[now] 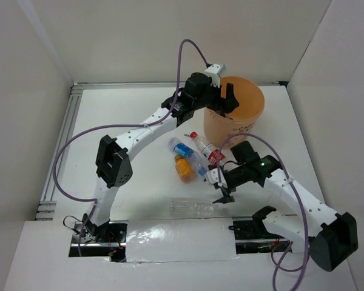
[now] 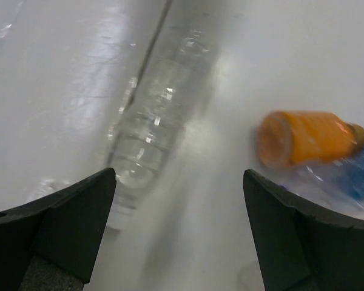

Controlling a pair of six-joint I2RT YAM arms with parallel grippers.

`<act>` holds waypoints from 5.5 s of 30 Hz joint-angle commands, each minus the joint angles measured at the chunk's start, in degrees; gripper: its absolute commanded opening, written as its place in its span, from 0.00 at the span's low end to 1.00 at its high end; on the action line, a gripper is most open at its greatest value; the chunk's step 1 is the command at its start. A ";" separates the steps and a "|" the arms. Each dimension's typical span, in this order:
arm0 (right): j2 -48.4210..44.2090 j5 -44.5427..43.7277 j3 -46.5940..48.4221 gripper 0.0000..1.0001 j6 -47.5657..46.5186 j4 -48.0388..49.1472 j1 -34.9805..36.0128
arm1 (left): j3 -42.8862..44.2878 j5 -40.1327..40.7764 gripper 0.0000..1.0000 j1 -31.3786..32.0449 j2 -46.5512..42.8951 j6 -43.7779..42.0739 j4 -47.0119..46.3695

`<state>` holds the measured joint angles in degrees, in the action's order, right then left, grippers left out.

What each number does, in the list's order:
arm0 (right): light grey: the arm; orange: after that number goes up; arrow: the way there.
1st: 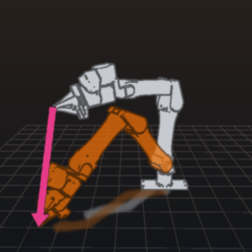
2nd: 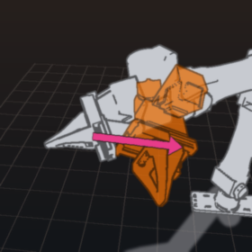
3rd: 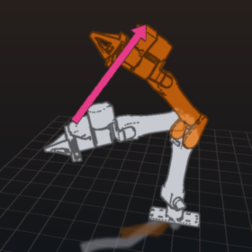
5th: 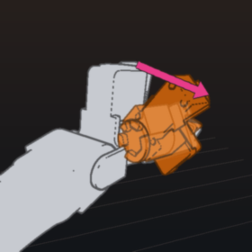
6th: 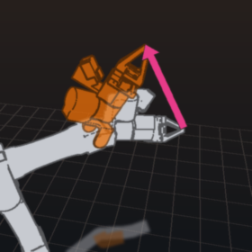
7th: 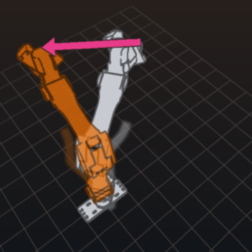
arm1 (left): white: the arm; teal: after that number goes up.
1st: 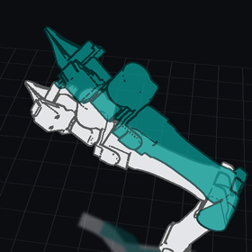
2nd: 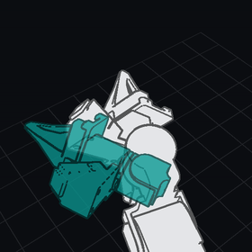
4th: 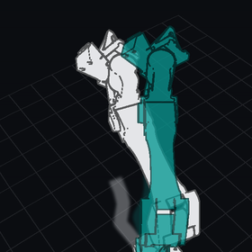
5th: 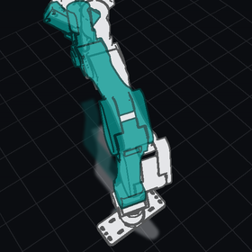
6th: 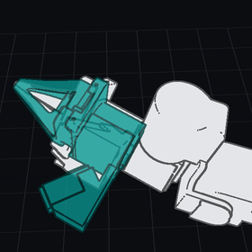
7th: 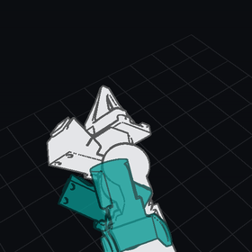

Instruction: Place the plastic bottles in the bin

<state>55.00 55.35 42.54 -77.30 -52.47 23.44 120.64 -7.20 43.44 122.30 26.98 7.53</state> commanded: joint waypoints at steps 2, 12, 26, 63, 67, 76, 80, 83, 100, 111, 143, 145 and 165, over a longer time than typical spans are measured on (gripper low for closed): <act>1.42 -8.93 -4.30 0.92 18.21 13.77 16.06 | -0.22 4.90 1.00 0.24 -7.85 -3.24 -0.33; 8.53 -19.22 -11.42 0.91 37.47 33.90 23.57 | -46.12 23.89 1.00 0.24 -43.50 1.21 0.56; 19.27 -24.95 -7.66 0.47 29.67 29.81 27.97 | -64.48 22.33 1.00 -1.52 -43.74 18.54 2.40; 7.92 -41.21 25.04 0.59 35.72 45.18 -6.02 | -72.13 8.78 1.00 0.68 -33.71 22.32 -11.22; 11.35 -33.76 27.50 0.99 40.72 40.87 -12.09 | -71.60 9.83 0.99 1.30 -31.17 22.32 -11.22; 11.01 -10.73 31.56 0.99 52.77 38.14 -25.89 | -70.45 10.37 0.87 2.97 -25.80 22.32 -11.92; 7.05 -0.43 27.69 0.99 53.92 38.14 -29.15 | -69.14 10.37 0.54 3.58 -23.69 21.71 -11.92; 4.33 2.56 24.70 0.99 55.41 38.67 -29.15 | -69.66 9.84 0.32 3.58 -24.82 20.48 -10.97; -1.74 6.96 13.10 0.56 20.80 5.54 -32.93 | -33.88 10.90 0.00 4.37 -33.68 -1.05 -6.91; -4.11 6.43 5.98 0.89 14.46 7.81 -30.83 | 3.29 13.79 0.68 3.23 -3.04 -2.99 0.73; 21.81 -53.77 -7.12 0.84 49.88 47.63 3.45 | -69.31 26.27 1.00 4.11 -52.25 16.44 -1.99; 21.81 -52.73 -8.44 0.77 48.91 47.63 3.45 | -70.54 26.27 1.00 4.11 -52.25 16.96 -1.99; -13.17 -21.44 8.51 0.24 41.42 26.35 0.82 | -67.38 21.53 1.00 3.58 -41.97 32.08 -0.67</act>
<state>43.22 26.68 47.13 -36.53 -24.34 24.32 50.04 15.46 47.27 79.26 55.11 7.84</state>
